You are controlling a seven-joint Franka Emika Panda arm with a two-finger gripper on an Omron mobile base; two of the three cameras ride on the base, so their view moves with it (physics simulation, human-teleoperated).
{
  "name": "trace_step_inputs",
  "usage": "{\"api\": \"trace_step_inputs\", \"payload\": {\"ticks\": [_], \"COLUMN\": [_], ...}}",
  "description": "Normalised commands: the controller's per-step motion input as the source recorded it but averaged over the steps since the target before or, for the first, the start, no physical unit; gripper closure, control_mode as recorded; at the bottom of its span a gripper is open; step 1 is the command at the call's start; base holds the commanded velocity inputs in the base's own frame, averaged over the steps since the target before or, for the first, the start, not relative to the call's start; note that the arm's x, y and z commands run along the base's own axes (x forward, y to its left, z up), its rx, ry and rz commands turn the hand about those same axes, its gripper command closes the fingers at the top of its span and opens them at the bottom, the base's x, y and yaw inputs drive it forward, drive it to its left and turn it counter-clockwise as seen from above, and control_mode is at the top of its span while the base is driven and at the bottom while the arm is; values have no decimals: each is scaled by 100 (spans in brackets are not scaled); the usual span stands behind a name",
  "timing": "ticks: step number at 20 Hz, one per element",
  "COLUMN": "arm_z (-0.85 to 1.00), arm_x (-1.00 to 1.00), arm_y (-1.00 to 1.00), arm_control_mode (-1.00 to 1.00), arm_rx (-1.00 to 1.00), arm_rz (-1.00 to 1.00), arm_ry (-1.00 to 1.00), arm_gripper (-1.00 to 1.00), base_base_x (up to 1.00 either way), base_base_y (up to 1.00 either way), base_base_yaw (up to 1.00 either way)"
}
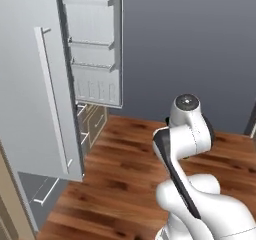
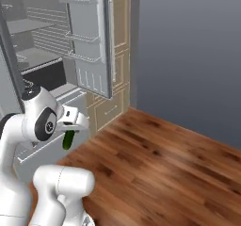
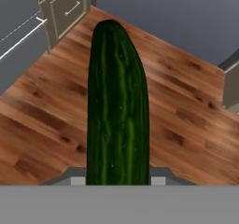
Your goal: Place the cucumber in the correct fridge rack based on whether it is a fruit or vegetable. Finally, close the fridge door.
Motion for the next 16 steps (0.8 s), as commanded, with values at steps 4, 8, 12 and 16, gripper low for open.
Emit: {"api": "trace_step_inputs", "payload": {"ticks": [4, 8, 12, 16], "arm_z": [0, 0, 0, 0], "arm_x": [0, 0, 0, 0], "arm_y": [0, 0, 0, 0], "arm_control_mode": [100, 100, 100, 100], "arm_rx": [0, 0, 0, 0], "arm_rz": [0, 0, 0, 0], "arm_ry": [0, 0, 0, 0], "arm_gripper": [100, 100, 100, 100], "base_base_x": [100, 100, 100, 100], "base_base_y": [-57, -49, -64, -41], "base_base_yaw": [46, 48, 32, 33]}}
